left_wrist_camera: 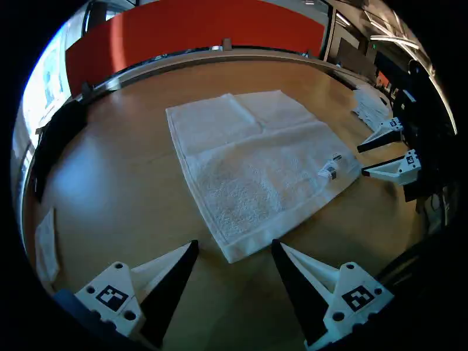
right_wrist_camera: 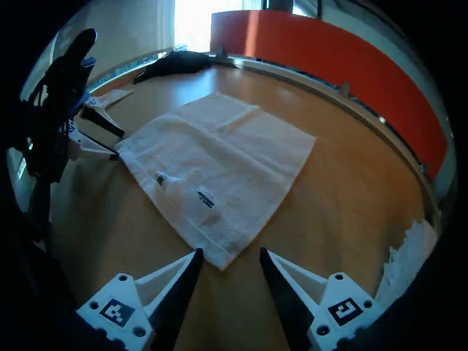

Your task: Fold towel

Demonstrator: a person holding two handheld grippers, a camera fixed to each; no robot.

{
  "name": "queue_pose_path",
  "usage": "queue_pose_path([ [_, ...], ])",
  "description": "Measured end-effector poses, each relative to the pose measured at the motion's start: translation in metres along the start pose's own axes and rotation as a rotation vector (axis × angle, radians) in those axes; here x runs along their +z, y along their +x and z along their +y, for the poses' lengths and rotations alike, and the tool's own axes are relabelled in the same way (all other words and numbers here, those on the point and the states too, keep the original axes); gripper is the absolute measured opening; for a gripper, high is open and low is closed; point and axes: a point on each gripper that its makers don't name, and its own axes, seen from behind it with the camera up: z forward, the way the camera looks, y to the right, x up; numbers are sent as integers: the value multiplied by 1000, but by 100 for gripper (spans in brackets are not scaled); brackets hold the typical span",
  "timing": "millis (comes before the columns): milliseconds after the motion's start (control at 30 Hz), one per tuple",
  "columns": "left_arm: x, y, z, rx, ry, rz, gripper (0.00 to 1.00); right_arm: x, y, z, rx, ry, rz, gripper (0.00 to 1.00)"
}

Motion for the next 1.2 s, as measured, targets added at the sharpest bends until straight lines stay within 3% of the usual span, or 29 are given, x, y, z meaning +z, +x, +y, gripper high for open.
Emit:
queue_pose_path([
  [767,-3,-1,1,6,-5,-47,56,3,-3,-11,12,43,-34,42],
  [1033,-3,-3,1,-4,1,-58,50,4,-3,-12,11,44,-40,35],
  [1100,-3,-3,0,2,11,-62,40,4,-3,-12,11,44,-40,33],
  [1200,-3,-3,-3,6,26,-64,35,4,-3,-13,13,41,-41,31],
])
